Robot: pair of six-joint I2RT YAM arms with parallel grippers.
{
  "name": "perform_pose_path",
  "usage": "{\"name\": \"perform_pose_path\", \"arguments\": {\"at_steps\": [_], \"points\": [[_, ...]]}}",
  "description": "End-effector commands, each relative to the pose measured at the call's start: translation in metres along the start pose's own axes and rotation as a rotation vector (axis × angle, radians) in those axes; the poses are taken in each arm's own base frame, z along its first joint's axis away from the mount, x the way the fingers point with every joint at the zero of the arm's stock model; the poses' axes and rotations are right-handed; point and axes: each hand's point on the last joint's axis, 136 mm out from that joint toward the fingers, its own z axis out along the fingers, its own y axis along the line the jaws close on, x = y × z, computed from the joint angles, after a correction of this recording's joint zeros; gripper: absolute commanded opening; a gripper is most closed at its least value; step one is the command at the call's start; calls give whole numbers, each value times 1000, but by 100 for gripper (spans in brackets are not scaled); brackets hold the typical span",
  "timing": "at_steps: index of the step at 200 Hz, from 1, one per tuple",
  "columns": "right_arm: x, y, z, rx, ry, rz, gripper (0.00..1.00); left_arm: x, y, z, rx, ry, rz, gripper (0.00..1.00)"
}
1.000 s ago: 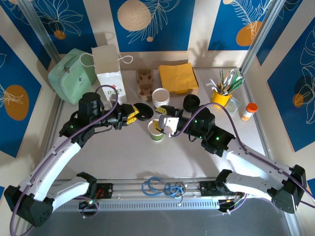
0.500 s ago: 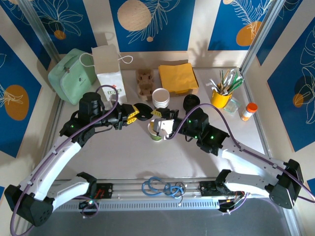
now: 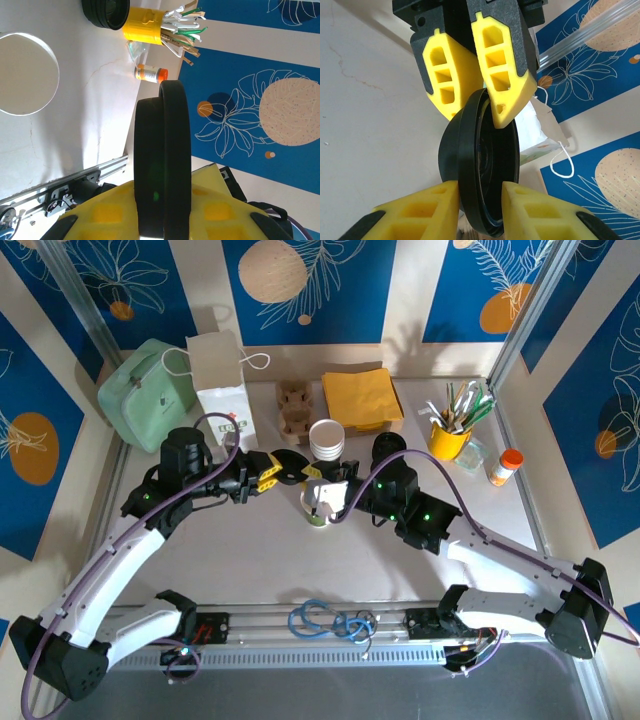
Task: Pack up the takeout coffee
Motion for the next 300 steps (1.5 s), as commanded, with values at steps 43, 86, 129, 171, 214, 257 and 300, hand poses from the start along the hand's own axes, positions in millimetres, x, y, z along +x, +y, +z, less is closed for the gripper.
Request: {"name": "perform_pose_path", "arguments": {"at_steps": [43,86,129,171,214,257,300], "points": [[-8,-12,3,27,34,-60,29,2,-3,-6,7,-9,3,17],[-11,-11,5,22,45,-66,18,1,-3,-6,8,-10,2,17],[-16,-18,-1,18,69,17,7,-1,-9,-11,-18,-39,71,34],[-26,-18,-15,-80,105,218,2,-19,-21,-41,-28,-234,236,68],[-36,-11,-29,-183,135,455,2,-26,-31,-77,-102,-391,443,78],[-42,-7,-40,-286,123,770,0,-30,-20,-75,-164,-394,491,77],[-32,-20,-46,-330,129,1214,0,-38,9,-52,-221,-340,625,70]]}}
